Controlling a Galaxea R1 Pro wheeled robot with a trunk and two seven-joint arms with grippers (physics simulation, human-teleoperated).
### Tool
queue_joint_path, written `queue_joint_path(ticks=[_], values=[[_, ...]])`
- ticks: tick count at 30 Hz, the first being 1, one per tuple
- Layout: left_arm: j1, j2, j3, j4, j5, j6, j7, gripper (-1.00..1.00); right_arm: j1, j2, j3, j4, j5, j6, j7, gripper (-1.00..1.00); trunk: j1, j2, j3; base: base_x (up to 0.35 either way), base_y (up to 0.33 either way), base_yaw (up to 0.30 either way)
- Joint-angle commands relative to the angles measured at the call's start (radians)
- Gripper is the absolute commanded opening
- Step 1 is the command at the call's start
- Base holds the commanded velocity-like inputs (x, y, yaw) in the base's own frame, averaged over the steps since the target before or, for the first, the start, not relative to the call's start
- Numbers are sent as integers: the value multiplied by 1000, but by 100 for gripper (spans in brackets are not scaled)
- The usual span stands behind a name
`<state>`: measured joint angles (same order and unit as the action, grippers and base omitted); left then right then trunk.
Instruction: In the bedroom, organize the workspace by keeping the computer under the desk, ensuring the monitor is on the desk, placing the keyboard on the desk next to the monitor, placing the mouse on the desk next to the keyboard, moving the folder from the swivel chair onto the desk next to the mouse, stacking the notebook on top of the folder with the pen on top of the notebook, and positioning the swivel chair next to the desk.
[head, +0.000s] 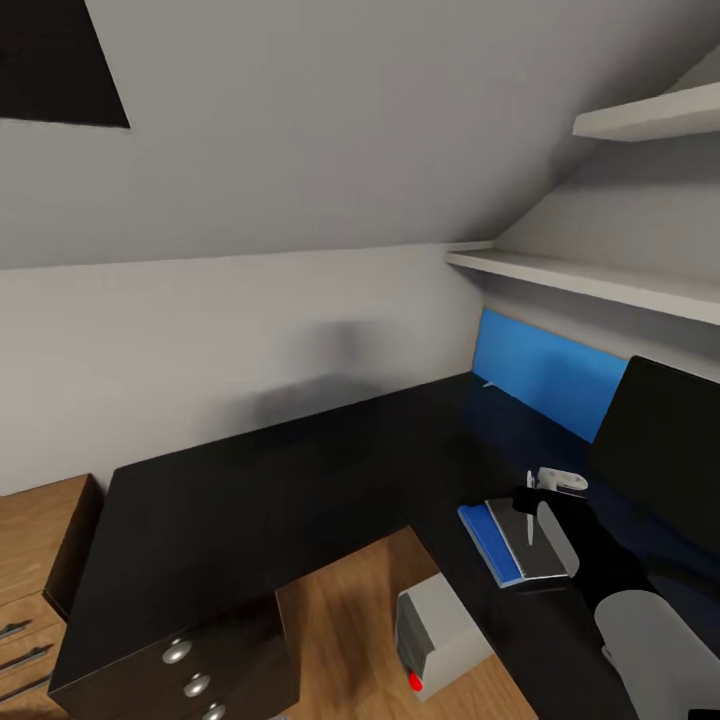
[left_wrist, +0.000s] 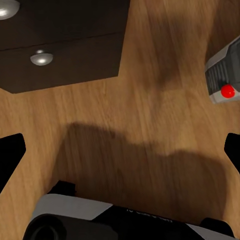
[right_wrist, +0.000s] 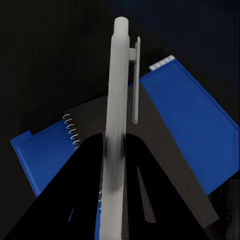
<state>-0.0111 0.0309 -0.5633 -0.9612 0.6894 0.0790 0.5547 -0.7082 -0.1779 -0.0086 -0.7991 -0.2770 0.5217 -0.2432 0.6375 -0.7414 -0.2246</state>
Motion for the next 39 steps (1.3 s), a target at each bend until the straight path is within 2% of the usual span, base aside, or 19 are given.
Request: queue_joint_path(ticks=[1, 8, 11, 12, 17, 28, 39], values=[[-1, 1, -4, -2, 3, 4, 8, 100, -1, -4, 1, -2, -12, 3, -8, -100, 4, -9, -5, 0, 0, 0], [-1, 1, -4, -2, 3, 4, 8, 100, -1, -12, 1, -1, -10, -18, -16, -100, 31, -58, -27, 0, 0, 0], [-1, 1, -4, -2, 3, 4, 8, 100, -1, -13, 1, 0, -10, -22, -33, -100, 43, -79, -36, 0, 0, 0], [-1, 1, -4, -2, 2, 4, 8, 100, -1, -13, 0, 4, -11, -25, -60, -100, 46, -86, -39, 0, 0, 0], [-1, 1, -4, -2, 3, 4, 9, 100, -1, -13, 0, 22, -11, -36, -74, -100, 66, -121, -55, 0, 0, 0], [-1, 1, -4, -2, 3, -55, 5, 100, -1, -12, -1, 27, -11, -47, -77, -100, 108, -198, -89, 0, 0, 0], [-1, 1, -4, -2, 3, -58, 5, 100, -1, -12, -1, 27, -11, -53, -77, -100, 150, -275, -124, 0, 0, 0]])
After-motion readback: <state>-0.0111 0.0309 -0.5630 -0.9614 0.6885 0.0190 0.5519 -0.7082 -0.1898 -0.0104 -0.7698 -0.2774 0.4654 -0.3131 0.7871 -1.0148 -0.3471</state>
